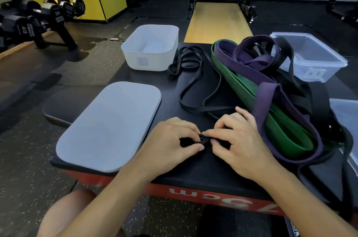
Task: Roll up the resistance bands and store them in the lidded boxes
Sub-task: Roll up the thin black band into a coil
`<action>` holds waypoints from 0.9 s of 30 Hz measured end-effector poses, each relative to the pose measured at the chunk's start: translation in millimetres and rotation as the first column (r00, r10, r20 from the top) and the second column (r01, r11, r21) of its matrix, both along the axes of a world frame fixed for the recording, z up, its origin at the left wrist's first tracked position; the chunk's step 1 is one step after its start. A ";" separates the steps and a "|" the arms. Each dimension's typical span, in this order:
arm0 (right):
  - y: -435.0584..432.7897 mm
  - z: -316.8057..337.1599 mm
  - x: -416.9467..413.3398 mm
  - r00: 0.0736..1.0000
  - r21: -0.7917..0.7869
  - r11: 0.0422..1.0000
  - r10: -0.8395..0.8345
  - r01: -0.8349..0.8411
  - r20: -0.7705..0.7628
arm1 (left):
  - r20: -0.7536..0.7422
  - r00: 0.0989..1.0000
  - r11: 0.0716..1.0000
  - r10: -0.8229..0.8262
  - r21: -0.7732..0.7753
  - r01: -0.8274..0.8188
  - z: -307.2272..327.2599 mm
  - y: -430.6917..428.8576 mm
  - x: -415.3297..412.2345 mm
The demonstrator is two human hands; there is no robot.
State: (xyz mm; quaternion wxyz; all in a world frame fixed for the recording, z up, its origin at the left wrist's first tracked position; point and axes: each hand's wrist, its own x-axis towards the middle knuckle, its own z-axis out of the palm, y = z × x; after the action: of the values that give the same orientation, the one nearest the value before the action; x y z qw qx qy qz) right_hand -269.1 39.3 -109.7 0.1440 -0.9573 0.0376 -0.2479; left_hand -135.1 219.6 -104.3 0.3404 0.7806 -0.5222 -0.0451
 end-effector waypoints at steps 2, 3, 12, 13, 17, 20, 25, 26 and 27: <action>-0.1 -0.3 0.3 1.000 -0.010 1.000 0.004 -0.004 0.004 | 0.002 1.000 1.000 0.007 -0.003 -0.007 -1.1 2.2 -0.3; 0.2 -0.3 0.4 1.000 -0.008 1.000 0.000 0.000 0.003 | 0.007 1.000 1.000 0.013 0.001 -0.013 -1.5 2.9 -0.4; 0.5 -0.5 0.1 0.997 -0.020 1.000 0.021 -0.022 -0.068 | 0.000 1.000 1.000 -0.007 -0.012 0.007 -1.9 0.4 -1.3; 0.6 -0.9 0.5 0.998 -0.004 1.000 0.007 -0.008 -0.070 | -0.005 1.000 1.000 -0.011 -0.015 0.011 -1.1 0.2 -1.6; -0.1 -0.8 0.7 0.996 -0.015 1.000 0.019 -0.020 -0.083 | -0.034 0.999 0.999 -0.032 -0.022 0.031 3.7 0.7 -2.1; -2.6 -0.2 -0.1 0.994 -0.022 0.997 0.067 -0.069 -0.081 | -0.036 0.998 0.998 -0.053 -0.030 0.052 4.1 1.9 -0.7; -2.4 -1.6 -0.7 0.995 -0.058 0.996 0.060 -0.065 -0.082 | -0.045 0.997 0.998 -0.061 -0.020 0.060 4.8 1.4 -1.6; -2.2 -1.2 -0.5 0.995 -0.071 0.996 0.055 -0.061 -0.084 | -0.057 0.996 0.998 -0.067 -0.020 0.066 5.7 1.2 -2.0; -2.5 -1.1 -0.5 0.995 -0.085 0.994 0.055 -0.062 -0.083 | -0.070 0.995 0.997 -0.073 -0.019 0.072 6.8 0.9 -2.7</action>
State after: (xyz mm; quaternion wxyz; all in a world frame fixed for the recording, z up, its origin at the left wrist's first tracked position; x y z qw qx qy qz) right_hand -269.6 36.8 -110.8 0.1077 -0.9725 0.0044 -0.2064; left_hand -137.8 220.5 -97.5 0.3633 0.7563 -0.5381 -0.0807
